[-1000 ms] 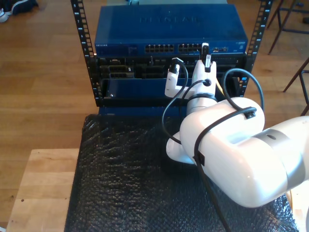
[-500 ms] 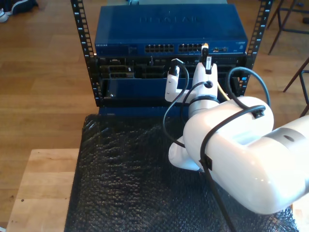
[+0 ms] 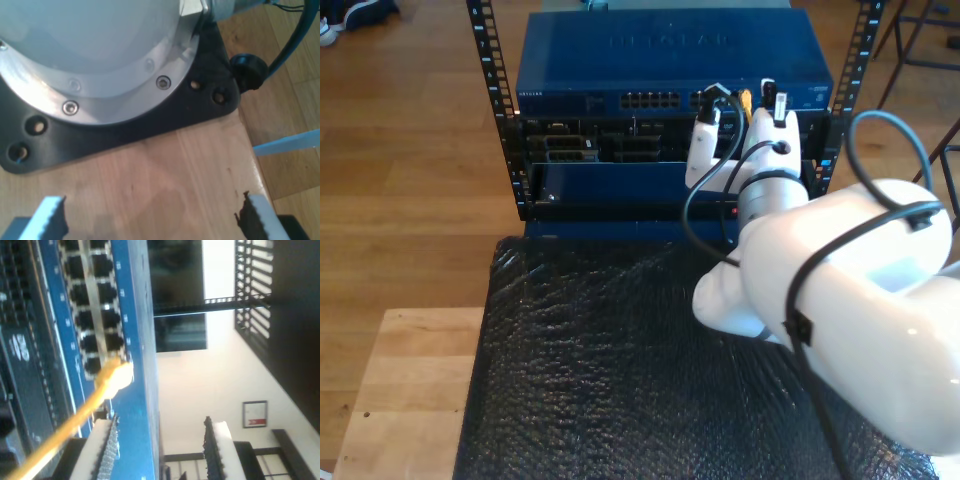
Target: Grab the cable and plug it in
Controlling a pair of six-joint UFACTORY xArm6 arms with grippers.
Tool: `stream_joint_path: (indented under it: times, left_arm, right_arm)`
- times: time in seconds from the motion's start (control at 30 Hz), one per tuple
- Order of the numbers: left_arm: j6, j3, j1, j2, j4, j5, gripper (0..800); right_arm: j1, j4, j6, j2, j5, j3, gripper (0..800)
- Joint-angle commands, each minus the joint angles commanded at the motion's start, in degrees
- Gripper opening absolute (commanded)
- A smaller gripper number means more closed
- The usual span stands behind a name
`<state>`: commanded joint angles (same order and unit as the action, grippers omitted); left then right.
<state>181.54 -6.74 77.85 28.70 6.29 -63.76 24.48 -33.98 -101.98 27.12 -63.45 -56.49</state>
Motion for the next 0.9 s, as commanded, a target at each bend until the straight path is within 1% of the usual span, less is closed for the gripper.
stream_joint_path:
  times: [0.03, 0.13, 0.23, 0.33, 0.5, 0.6, 0.77, 0.83, 0.9]
  left_arm:
    - [0.0, 0.0, 0.0, 0.0, 0.0, 0.09, 800]
    - [0.0, 0.0, 0.0, 0.0, 0.0, 0.0, 800]
    - [0.0, 0.0, 0.0, 0.0, 0.0, 0.0, 800]
    - [0.0, 0.0, 0.0, 0.0, 0.0, 0.0, 800]
    - [0.0, 0.0, 0.0, 0.0, 0.0, 0.09, 800]
    - [0.0, 0.0, 0.0, 0.0, 0.0, 0.09, 800]
    - [0.0, 0.0, 0.0, 0.0, 0.0, 0.0, 800]
    - [0.0, 0.0, 0.0, 0.0, 0.0, 0.0, 800]
    - [0.0, 0.0, 0.0, 0.0, 0.0, 0.09, 800]
  right_arm:
    - [-0.44, 0.0, -0.62, -0.88, 1.14, 0.7, 436]
    - [-1.76, 0.09, -2.9, -3.69, 4.84, 2.73, 495]
    - [-2.81, 0.09, -5.19, -6.86, 8.62, 4.75, 536]
    - [-4.4, 0.18, -5.98, -9.32, 13.54, 6.68, 565]
    - [-7.12, 0.18, -8.53, -13.27, 24.53, 8.26, 631]
    - [-9.85, 0.18, -10.9, -15.74, 31.82, 8.7, 644]
    - [-14.59, 0.26, -14.51, -19.16, 45.8, 8.7, 726]
    - [-16.35, 0.35, -17.23, -20.48, 50.37, 8.7, 729]
    - [-18.46, 0.44, -20.66, -21.98, 55.12, 8.62, 751]
